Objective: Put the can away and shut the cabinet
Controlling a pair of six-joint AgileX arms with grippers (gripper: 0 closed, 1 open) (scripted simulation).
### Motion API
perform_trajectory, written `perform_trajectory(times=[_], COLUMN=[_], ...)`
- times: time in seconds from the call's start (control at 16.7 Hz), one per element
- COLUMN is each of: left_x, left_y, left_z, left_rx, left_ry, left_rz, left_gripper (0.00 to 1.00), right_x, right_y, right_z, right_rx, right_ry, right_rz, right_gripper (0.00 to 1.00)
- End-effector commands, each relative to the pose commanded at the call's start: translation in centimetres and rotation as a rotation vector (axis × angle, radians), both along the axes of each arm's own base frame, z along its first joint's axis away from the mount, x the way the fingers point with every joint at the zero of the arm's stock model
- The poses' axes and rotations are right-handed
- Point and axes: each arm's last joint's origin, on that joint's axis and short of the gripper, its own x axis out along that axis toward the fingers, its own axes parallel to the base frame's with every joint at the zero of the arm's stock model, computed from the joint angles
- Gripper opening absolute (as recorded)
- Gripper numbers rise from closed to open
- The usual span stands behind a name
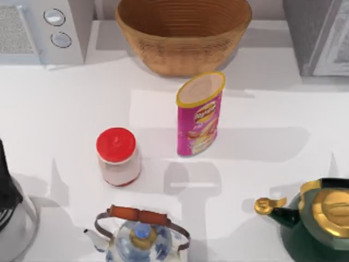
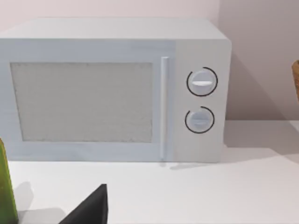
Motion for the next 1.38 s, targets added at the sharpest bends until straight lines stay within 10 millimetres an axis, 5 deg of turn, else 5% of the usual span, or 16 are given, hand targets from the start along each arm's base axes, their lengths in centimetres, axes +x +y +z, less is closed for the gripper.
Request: perform_trajectory(times=[0.3, 0.54, 0.96, 1.38], left_x=[0.0, 0.0, 0.0, 0.0], left_y=[0.0, 0.0, 0.0, 0.0], left_z=[0.0, 0.0, 0.0, 0.0], left_rx=[0.0, 0.0, 0.0, 0.0], left_ry=[0.0, 0.0, 0.0, 0.0], left_rz=[0.0, 0.0, 0.0, 0.0], left_gripper=[1.0, 1.0, 1.0, 1.0], right_x=[2.5, 5.3, 5.8, 4.4], right_y=[-2.7, -7.6, -16.8, -19.4], right_z=[4.1, 5.2, 1.2, -1.8], right_rx=[-0.057, -0.109, -0.081, 0.012], right_ry=[-0.094, -0.101, -0.012, 0.041], right_rz=[0.031, 0.049, 0.03, -0.005], right_gripper=[1.0, 1.0, 1.0, 1.0])
